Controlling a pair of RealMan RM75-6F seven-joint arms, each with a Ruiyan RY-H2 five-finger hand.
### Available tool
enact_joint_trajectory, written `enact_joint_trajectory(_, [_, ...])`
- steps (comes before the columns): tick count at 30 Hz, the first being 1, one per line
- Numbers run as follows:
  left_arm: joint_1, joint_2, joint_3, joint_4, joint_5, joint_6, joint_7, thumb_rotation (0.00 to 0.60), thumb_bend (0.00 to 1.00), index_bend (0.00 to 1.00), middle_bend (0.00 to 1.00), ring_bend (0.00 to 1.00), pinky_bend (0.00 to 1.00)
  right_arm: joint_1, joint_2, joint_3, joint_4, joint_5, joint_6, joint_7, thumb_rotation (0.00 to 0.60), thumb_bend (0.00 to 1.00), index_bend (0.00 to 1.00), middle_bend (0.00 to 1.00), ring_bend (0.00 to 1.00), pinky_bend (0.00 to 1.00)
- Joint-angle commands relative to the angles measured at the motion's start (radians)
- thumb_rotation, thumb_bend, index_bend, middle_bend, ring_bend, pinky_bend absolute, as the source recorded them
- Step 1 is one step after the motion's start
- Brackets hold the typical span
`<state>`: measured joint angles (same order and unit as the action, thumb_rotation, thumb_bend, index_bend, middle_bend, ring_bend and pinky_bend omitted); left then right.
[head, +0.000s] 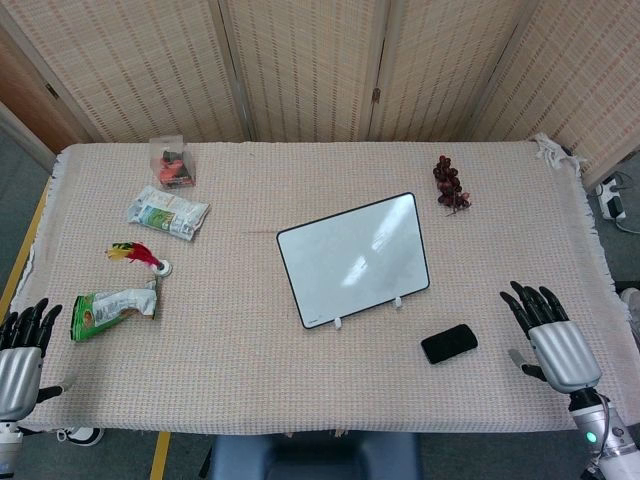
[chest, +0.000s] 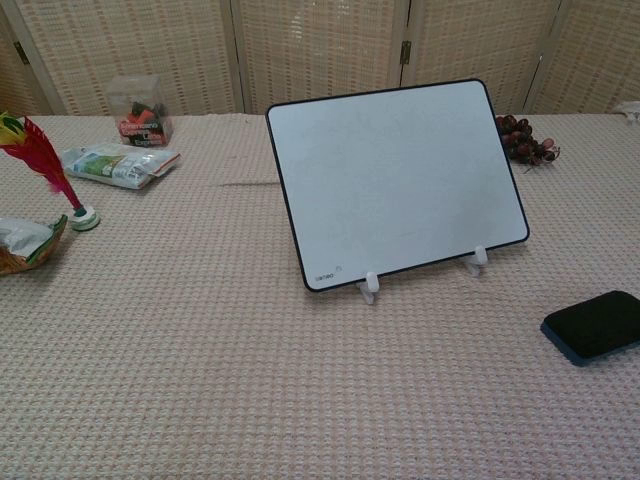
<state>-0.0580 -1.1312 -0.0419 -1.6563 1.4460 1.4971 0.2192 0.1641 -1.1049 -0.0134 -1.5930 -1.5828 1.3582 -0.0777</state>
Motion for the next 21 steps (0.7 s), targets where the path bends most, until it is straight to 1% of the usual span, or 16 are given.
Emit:
enact_joint_trajectory(1, [0.000, 0.000, 0.000, 0.000, 0.000, 0.000, 0.000, 0.600, 0.12, 0.00, 0.00, 0.00, 0.00, 0.001, -0.001, 0.001, 0.001, 0.003, -0.004, -0.003, 0.600, 0.34, 0.00, 0.00, 0.00, 0.00])
enact_joint_trajectory(7, [-0.003, -0.002, 0.001, -0.001, -0.002, -0.007, 0.006, 0.600, 0.12, 0.00, 0.00, 0.00, 0.00, 0.016, -0.015, 0.001, 0.009, 0.001, -0.027, -0.024, 0.600, 0.34, 0.00, 0.00, 0.00, 0.00])
enact_joint_trajectory(9, [-0.012, -0.004, -0.003, 0.003, -0.012, -0.023, 0.008, 0.600, 0.12, 0.00, 0.00, 0.00, 0.00, 0.053, -0.038, 0.006, 0.032, 0.009, -0.091, -0.062, 0.600, 0.34, 0.00, 0.00, 0.00, 0.00])
enact_joint_trajectory(12, [-0.018, -0.003, -0.005, 0.007, -0.017, -0.035, 0.004, 0.600, 0.12, 0.00, 0.00, 0.00, 0.00, 0.103, -0.053, 0.021, 0.028, 0.032, -0.173, -0.090, 0.600, 0.34, 0.01, 0.00, 0.00, 0.00])
enact_joint_trajectory(15, [-0.017, 0.000, -0.005, 0.007, -0.019, -0.034, -0.002, 0.600, 0.12, 0.00, 0.00, 0.00, 0.00, 0.154, -0.069, 0.030, 0.015, 0.053, -0.253, -0.153, 0.600, 0.34, 0.09, 0.00, 0.00, 0.00])
enact_joint_trajectory(17, [-0.013, 0.001, -0.003, 0.005, -0.016, -0.028, -0.007, 0.600, 0.12, 0.00, 0.00, 0.00, 0.00, 0.176, -0.079, 0.032, 0.004, 0.063, -0.290, -0.177, 0.600, 0.34, 0.11, 0.00, 0.00, 0.00])
enact_joint_trajectory(21, [-0.007, 0.004, 0.001, 0.000, -0.004, -0.012, -0.014, 0.600, 0.12, 0.00, 0.00, 0.00, 0.00, 0.213, -0.087, 0.025, -0.023, 0.082, -0.358, -0.208, 0.600, 0.34, 0.13, 0.00, 0.00, 0.00])
